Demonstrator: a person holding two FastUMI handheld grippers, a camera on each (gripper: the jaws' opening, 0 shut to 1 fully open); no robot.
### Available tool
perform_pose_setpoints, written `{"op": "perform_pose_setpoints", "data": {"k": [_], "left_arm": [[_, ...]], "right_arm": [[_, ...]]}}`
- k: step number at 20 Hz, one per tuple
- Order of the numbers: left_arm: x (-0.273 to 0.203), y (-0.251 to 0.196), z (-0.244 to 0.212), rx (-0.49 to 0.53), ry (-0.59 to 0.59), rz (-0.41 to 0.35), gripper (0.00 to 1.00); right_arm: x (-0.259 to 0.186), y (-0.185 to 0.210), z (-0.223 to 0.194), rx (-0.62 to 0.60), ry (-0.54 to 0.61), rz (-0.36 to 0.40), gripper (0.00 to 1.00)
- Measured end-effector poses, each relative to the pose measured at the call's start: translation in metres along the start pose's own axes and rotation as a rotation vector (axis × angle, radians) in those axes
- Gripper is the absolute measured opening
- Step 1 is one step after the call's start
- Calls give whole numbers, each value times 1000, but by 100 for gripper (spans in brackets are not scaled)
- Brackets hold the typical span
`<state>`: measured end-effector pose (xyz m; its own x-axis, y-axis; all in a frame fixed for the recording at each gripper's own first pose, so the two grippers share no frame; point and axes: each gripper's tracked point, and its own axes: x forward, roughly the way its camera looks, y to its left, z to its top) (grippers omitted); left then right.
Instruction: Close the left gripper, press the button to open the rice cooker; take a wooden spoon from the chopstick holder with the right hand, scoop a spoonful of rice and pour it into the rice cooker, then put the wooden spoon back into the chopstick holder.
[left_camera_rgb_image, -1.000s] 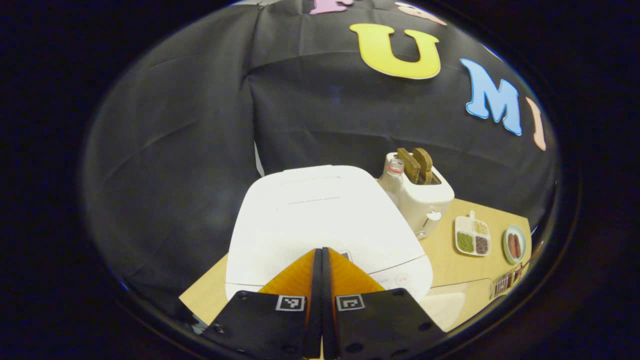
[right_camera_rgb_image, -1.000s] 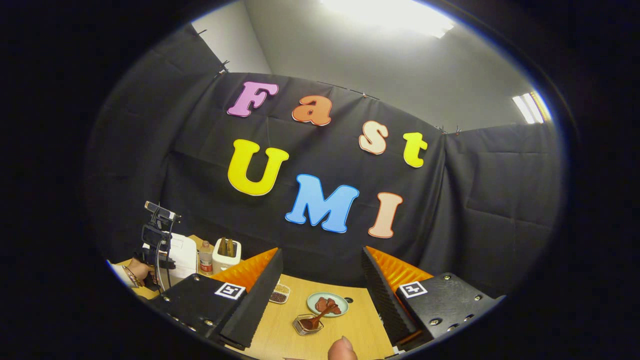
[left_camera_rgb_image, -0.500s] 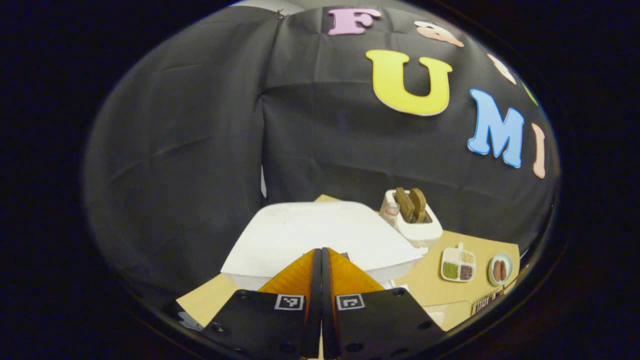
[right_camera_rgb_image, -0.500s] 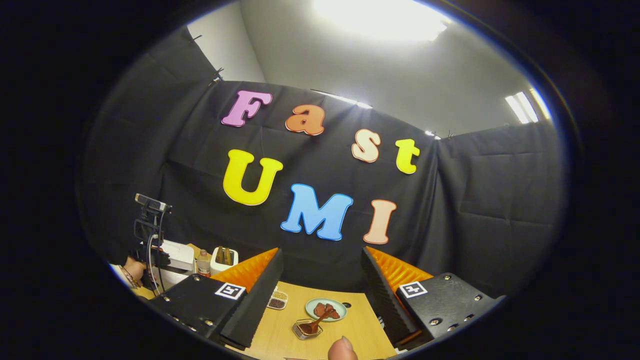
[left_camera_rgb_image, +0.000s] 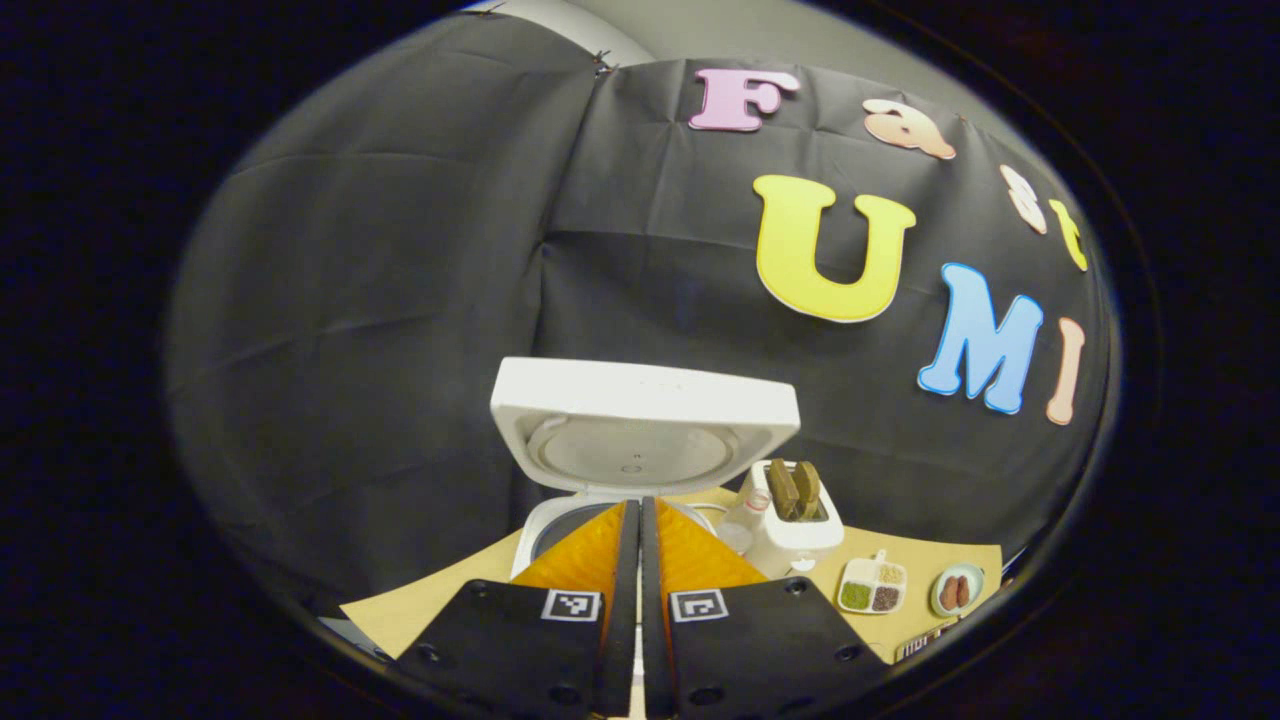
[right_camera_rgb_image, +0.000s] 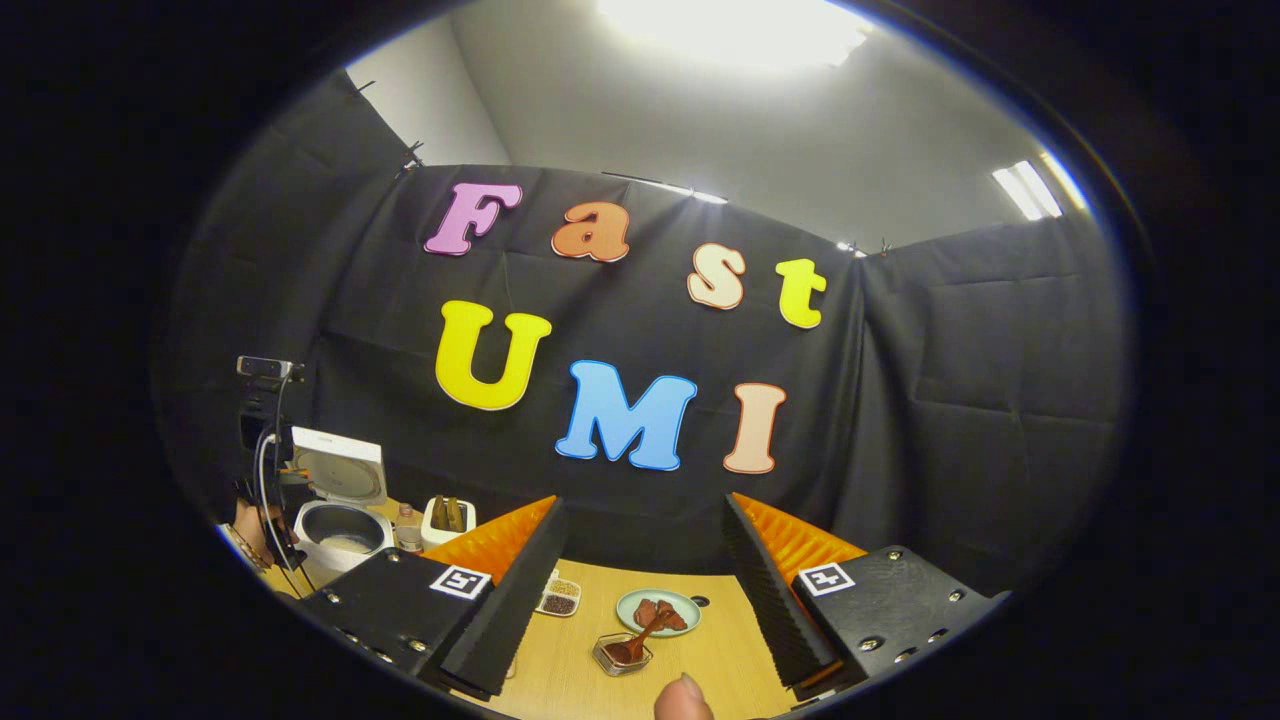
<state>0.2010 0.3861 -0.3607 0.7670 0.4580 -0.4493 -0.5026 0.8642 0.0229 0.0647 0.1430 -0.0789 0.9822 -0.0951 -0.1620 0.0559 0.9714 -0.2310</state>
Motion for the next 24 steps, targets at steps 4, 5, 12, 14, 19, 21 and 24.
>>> {"op": "perform_pose_setpoints", "data": {"k": [4,5,12,14,19,21,24], "left_arm": [[-42,-9,26,-31,-74,-58,12],[-51,-11,35,-34,-100,-73,8],[-124,-40,53,-79,-194,-175,25],[-154,-53,54,-78,-218,-220,50],[-209,-47,32,-5,-209,-160,87],[-231,-48,25,7,-194,-135,87],[-258,-41,10,46,-154,-60,88]], "right_arm": [[4,-9,-14,33,28,2,96],[5,-13,-19,43,36,0,96],[33,-16,-76,106,123,124,96],[50,-16,-109,141,184,181,90],[96,-18,-185,271,264,272,84],[119,-23,-223,311,307,277,85],[150,-26,-281,359,357,283,89]]}}
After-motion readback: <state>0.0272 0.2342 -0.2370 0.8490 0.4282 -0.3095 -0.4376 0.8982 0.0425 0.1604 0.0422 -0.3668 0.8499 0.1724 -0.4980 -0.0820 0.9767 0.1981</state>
